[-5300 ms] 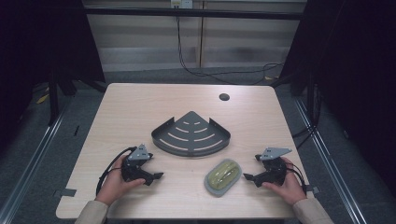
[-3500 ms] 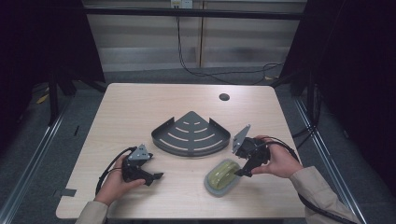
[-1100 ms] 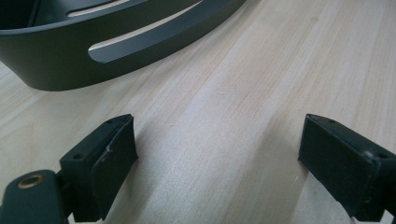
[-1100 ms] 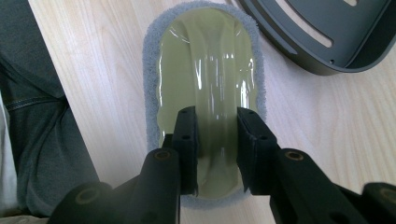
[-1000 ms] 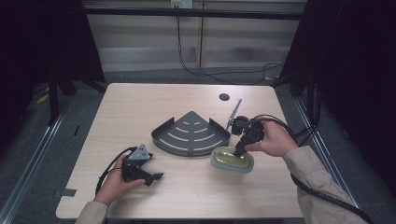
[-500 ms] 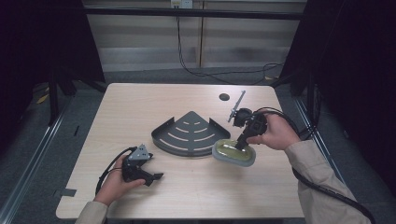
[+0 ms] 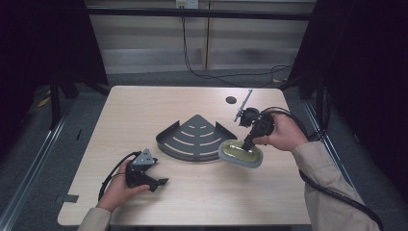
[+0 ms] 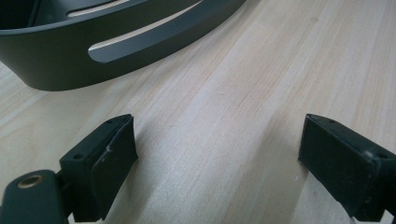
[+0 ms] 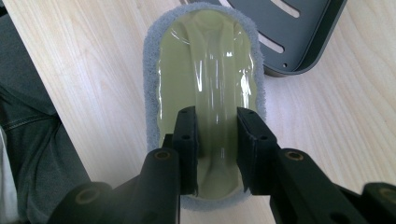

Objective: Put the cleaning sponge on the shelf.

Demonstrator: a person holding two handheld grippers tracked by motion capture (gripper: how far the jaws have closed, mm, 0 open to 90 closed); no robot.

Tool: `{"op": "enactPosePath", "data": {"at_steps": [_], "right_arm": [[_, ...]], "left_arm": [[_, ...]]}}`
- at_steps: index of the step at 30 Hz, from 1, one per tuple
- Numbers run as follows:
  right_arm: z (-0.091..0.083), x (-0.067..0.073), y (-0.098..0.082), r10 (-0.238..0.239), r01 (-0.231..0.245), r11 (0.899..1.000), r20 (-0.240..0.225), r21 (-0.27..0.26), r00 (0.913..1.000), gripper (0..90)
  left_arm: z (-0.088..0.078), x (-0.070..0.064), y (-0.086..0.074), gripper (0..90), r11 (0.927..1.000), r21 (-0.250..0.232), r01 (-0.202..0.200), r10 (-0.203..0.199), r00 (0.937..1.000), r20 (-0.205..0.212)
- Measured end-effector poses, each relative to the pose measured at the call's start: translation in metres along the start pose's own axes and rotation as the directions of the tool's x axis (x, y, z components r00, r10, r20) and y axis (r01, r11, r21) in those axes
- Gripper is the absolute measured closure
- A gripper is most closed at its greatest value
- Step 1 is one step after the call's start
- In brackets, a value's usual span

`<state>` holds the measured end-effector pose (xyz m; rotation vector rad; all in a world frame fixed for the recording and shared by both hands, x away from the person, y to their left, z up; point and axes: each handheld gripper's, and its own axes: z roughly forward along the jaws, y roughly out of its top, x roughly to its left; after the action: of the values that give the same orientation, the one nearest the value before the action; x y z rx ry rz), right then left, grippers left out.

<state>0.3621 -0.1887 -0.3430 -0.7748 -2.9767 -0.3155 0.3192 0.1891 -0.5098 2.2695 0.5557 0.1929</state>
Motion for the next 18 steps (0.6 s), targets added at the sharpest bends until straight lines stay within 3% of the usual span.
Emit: {"op": "enactPosePath", "data": {"at_steps": [18], "right_arm": [[-0.011,-0.012,0.012,0.072,-0.071,0.997,0.046,-0.018,0.9964,70.9]], "left_arm": [[0.000,0.000,0.000,10.7,1.0000,0.004,-0.001,0.001,1.0000,0.003]]}}
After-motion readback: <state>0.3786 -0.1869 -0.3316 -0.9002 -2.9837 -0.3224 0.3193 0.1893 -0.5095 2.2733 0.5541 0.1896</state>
